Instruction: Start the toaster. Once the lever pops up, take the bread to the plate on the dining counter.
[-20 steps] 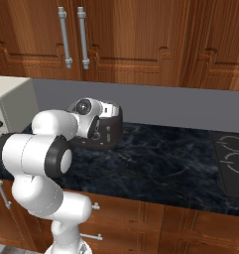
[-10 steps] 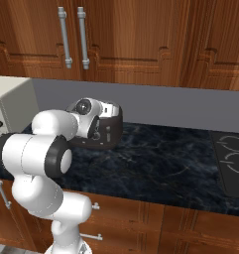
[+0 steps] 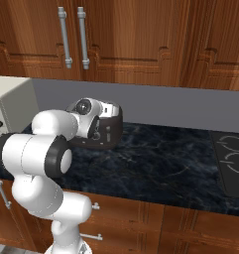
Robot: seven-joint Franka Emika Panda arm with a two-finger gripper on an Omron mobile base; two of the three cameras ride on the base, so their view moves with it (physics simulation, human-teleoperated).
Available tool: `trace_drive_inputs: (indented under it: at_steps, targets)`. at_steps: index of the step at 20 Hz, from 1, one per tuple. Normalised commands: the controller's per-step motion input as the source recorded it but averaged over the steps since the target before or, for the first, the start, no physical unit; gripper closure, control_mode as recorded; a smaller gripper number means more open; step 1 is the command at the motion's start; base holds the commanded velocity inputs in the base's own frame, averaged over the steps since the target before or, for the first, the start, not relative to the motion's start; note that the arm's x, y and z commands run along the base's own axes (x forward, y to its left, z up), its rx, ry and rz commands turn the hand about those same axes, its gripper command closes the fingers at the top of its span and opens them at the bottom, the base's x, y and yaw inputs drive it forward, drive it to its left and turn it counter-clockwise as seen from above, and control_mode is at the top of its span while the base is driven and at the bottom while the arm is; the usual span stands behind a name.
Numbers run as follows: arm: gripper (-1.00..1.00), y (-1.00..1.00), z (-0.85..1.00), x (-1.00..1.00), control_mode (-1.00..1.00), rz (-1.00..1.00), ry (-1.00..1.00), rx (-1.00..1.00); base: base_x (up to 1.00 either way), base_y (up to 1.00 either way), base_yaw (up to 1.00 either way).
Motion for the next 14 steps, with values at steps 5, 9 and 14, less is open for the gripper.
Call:
trace_drive_inputs:
  at_steps: [5,9,14]
  targets:
    - [-1.0,0.0,0.0,0.0,-1.0,0.0,0.0,0.0,0.0,0.0,0.0]
    - [-1.0,0.0,0.0,0.0,-1.0,0.0,0.0,0.0,0.0,0.0,0.0]
    - [-1.0,0.0,0.0,0.0,-1.0,0.0,0.0,0.0,0.0,0.0,0.0]
